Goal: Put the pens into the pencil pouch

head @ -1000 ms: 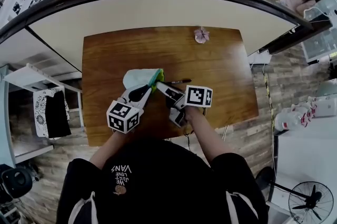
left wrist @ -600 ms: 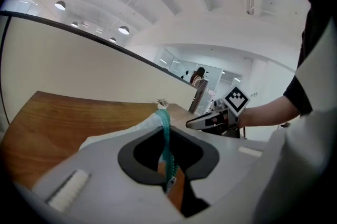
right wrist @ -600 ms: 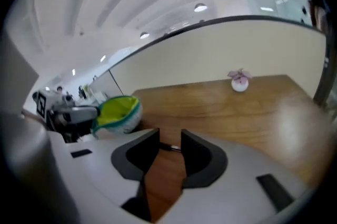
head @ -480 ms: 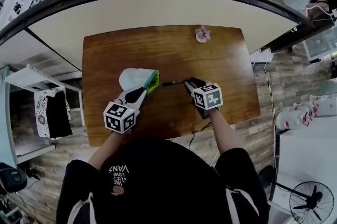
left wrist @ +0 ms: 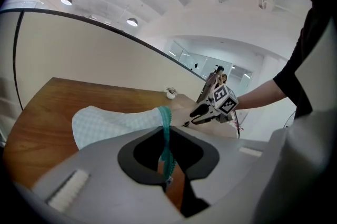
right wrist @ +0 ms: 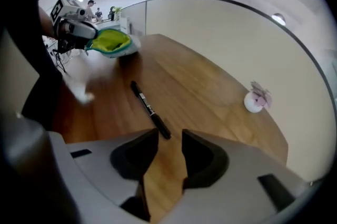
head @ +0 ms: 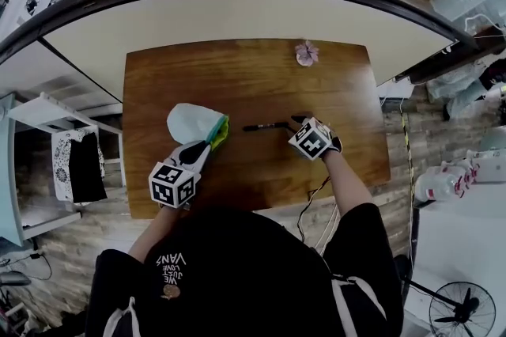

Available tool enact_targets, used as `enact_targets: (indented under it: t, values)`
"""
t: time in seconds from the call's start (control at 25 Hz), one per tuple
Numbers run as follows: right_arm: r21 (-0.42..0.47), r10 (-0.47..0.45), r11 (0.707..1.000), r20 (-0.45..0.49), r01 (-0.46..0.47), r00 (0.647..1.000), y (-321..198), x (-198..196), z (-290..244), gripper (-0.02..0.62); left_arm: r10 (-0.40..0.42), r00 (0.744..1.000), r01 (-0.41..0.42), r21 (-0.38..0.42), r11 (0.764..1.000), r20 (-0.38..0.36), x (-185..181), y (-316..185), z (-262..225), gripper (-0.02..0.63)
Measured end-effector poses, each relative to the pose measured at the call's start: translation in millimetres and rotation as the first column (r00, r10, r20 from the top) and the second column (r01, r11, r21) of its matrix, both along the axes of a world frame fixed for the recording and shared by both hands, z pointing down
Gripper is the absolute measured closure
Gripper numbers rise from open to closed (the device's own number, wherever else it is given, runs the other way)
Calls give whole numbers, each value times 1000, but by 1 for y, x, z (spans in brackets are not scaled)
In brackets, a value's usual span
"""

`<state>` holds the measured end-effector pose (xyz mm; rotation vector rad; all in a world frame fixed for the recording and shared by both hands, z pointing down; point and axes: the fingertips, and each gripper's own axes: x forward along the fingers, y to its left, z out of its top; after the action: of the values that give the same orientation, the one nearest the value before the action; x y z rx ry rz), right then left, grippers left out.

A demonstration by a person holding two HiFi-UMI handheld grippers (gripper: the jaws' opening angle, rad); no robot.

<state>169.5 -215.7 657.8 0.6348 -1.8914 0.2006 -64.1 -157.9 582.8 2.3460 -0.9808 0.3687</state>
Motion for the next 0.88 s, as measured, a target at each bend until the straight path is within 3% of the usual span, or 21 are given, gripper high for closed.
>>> enact_targets:
  t: [0.24, 0.56, 0.88]
  values:
    - [-88, -99, 991, 2, 98, 995, 2, -14, 21, 489, -35, 999, 35, -14, 999, -8, -6, 7, 1, 563]
    - [-112, -63, 991, 46, 68, 997, 15, -23, 26, 537, -86, 996, 86, -14, 996, -19, -15, 5, 2, 563]
    - [-115, 146, 985, 150, -129, 978, 38, -39, 7, 540, -105, 994, 105, 2, 994, -16, -14, -1, -1, 564]
